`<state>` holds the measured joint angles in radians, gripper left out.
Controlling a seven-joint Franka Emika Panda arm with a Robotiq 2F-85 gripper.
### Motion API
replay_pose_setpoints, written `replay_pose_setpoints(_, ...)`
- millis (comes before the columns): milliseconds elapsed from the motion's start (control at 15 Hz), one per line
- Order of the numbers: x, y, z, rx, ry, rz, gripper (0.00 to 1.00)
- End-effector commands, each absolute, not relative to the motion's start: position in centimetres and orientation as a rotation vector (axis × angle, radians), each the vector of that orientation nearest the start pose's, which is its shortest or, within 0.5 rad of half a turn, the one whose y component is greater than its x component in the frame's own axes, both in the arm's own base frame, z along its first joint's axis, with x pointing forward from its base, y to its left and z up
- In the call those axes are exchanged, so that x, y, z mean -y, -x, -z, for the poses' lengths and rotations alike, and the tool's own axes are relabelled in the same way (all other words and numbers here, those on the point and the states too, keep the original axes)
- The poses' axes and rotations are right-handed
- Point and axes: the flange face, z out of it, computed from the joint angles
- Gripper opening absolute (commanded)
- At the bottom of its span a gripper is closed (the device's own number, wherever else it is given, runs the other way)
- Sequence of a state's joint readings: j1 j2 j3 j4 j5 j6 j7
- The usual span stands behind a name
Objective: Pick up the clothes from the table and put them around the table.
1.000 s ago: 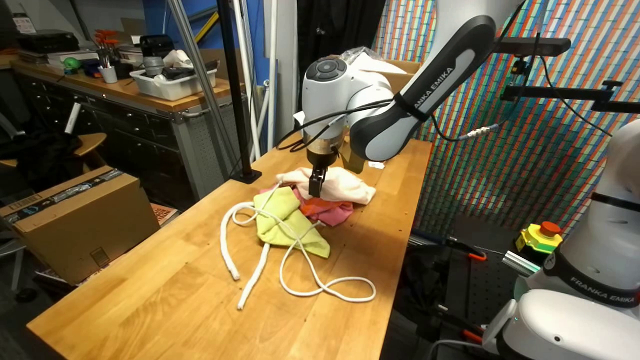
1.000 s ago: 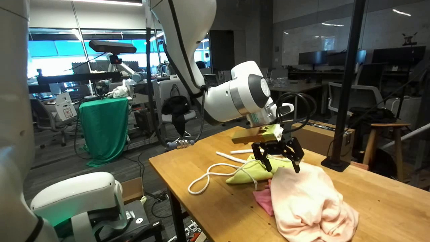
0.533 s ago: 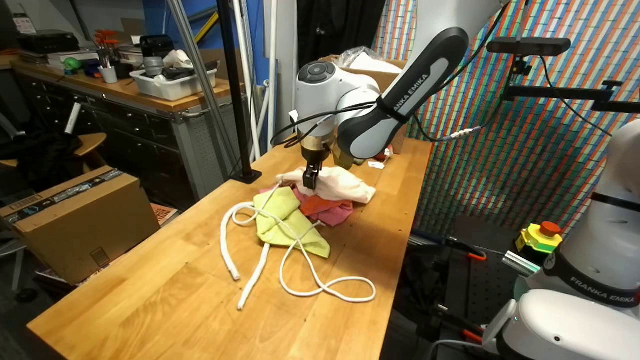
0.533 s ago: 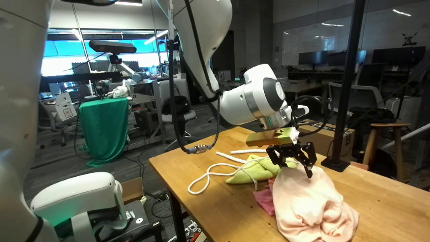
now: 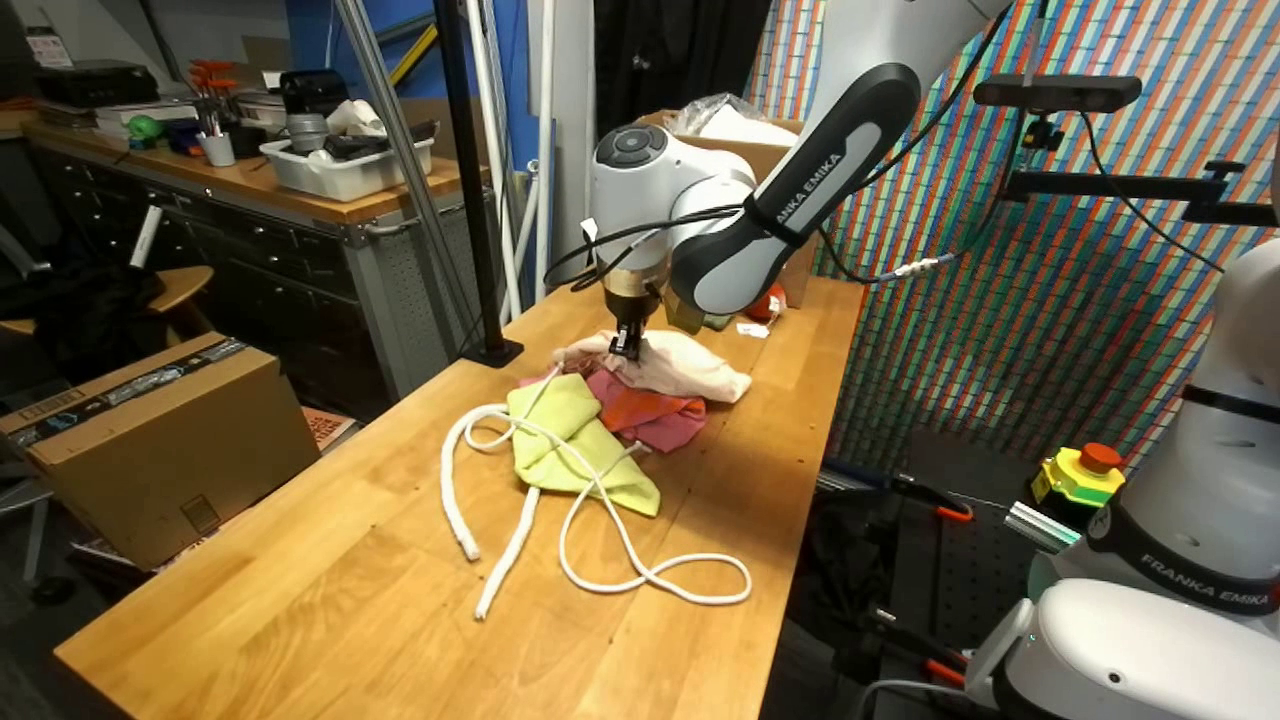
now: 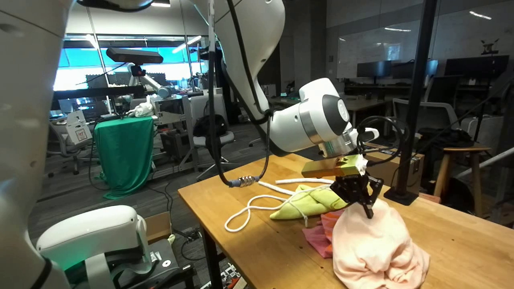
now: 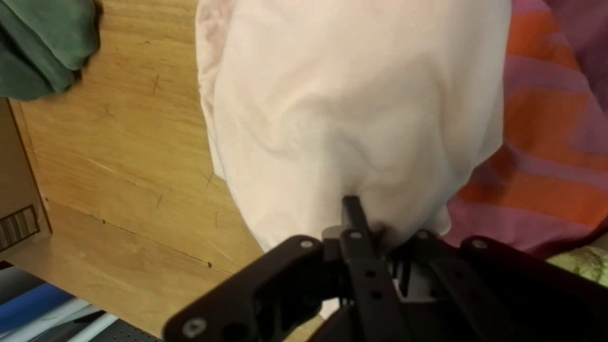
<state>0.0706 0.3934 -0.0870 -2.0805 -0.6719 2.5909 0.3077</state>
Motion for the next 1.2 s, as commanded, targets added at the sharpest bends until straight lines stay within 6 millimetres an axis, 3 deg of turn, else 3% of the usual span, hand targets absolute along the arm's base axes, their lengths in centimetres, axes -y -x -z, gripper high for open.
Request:
replay_pose_setpoints(0,1.1,-60.0,-25.4,0.363,3.516,0.304,0.00)
replay_pose_setpoints(400,2.9,-59.9,-28.9,0.236,3.552,0.397,0.02)
replay_pose_setpoints(800,3.7,-59.7,-34.6,0.091,3.585,0.497,0.02)
replay_pose_setpoints(1133,3.4,-59.3,-39.9,0.015,3.623,0.469,0.02)
